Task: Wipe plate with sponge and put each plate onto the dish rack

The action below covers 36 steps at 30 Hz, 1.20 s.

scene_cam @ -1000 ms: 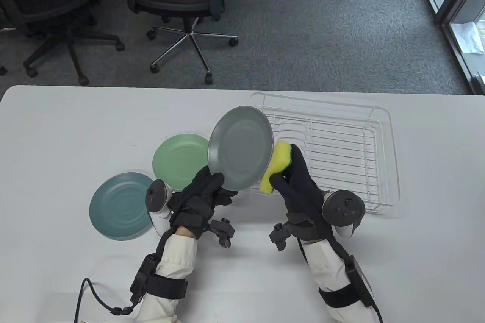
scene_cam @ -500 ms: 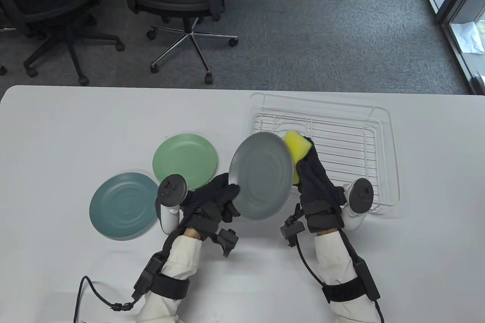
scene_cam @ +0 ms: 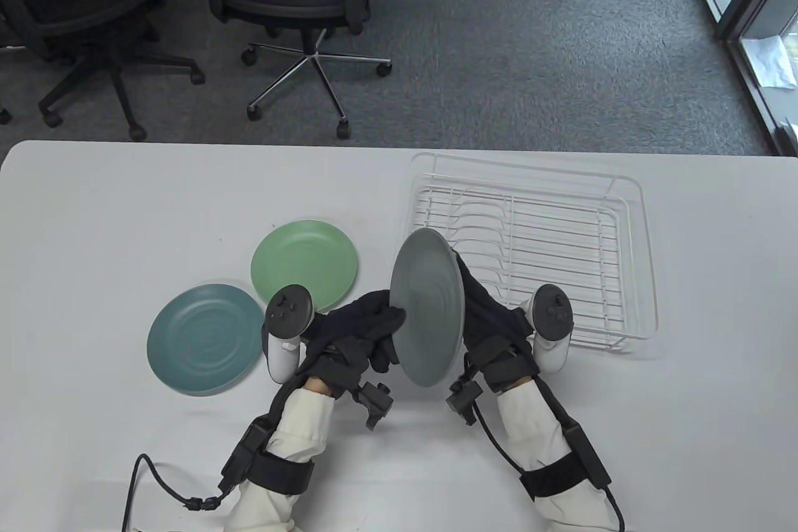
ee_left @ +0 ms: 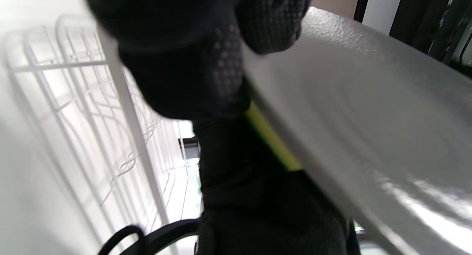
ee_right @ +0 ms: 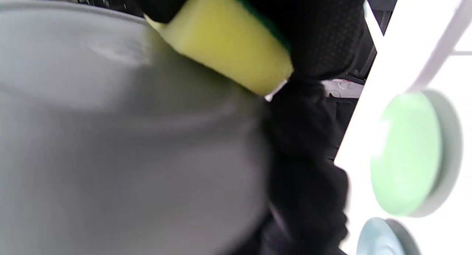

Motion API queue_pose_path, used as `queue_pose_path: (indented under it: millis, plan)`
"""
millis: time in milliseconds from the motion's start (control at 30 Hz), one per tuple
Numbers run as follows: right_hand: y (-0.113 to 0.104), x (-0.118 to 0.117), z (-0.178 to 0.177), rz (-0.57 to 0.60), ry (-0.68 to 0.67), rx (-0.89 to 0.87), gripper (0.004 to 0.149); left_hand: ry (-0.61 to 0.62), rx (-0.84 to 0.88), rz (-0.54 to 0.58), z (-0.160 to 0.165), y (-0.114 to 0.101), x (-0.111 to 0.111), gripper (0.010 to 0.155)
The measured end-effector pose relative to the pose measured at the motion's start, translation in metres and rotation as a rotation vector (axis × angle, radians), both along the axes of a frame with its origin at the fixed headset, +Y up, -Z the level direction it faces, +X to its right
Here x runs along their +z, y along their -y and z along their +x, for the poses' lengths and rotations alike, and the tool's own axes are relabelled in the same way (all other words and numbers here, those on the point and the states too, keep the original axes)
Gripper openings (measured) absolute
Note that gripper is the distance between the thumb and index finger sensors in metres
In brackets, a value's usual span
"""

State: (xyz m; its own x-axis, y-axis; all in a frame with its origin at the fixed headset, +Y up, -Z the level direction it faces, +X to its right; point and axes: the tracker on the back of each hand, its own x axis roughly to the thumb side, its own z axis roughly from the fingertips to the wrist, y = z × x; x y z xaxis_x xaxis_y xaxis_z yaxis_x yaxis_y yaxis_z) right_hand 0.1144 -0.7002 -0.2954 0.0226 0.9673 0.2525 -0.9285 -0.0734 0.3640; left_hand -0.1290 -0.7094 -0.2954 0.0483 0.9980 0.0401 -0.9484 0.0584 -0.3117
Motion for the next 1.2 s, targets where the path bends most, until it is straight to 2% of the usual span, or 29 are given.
queue_pose_path:
  millis: [233,433,567,667,767,1033,1200]
  plan:
    - [-0.011,0.010,-0.017,0.080,-0.020,0.121,0.063,-0.200,0.105,-0.023,-0.022,0.003,0.000,0.044]
    - [-0.031,0.017,-0.011,0.053,-0.120,-0.006,0.067,-0.284,0.123,-0.046,-0.036,0.009,-0.003,0.045]
    - [-0.052,0.025,0.005,0.138,-0.002,0.040,0.067,-0.295,0.056,-0.038,-0.037,0.013,-0.004,0.045]
    - [-0.061,0.028,0.019,0.196,0.122,0.076,0.066,-0.272,-0.012,-0.022,-0.033,0.014,-0.005,0.045]
    - [-0.060,0.026,0.029,0.196,0.170,0.047,0.063,-0.214,-0.074,-0.003,-0.027,0.013,-0.005,0.044]
    - [-0.042,0.012,0.039,0.117,0.138,-0.090,0.058,-0.006,-0.190,0.055,-0.006,0.005,-0.004,0.043]
    - [-0.023,0.005,0.027,0.037,0.070,-0.124,0.058,0.081,-0.167,0.077,0.007,-0.001,0.000,0.043]
